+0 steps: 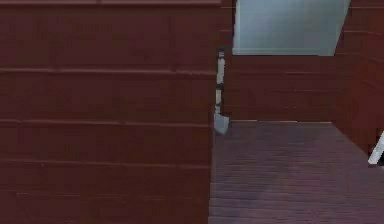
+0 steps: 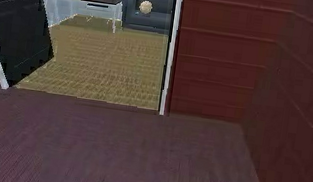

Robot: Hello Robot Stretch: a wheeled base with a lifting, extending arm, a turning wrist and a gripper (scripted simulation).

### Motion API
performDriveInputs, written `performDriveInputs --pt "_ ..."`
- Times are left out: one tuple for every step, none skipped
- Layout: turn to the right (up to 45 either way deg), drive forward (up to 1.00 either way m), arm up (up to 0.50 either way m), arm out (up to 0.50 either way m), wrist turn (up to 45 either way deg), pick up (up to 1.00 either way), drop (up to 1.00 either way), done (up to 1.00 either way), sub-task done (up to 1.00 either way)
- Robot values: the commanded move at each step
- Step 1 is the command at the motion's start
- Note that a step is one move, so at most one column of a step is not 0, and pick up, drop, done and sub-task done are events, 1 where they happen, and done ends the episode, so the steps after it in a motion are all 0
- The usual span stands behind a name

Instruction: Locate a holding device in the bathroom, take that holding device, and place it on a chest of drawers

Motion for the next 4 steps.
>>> performDriveInputs --pt "45.0 0.0 0.0 0.0 0.0 0.0 0.0 0.0 0.0" --pt "33.0 0.0 0.0 0.0 0.0 0.0 0.0 0.0 0.0" --pt "0.0 0.25 0.0 0.0 0.0 0.0 0.0 0.0 0.0" --pt "-45.0 0.0 0.0 0.0 0.0 0.0 0.0 0.0 0.0"
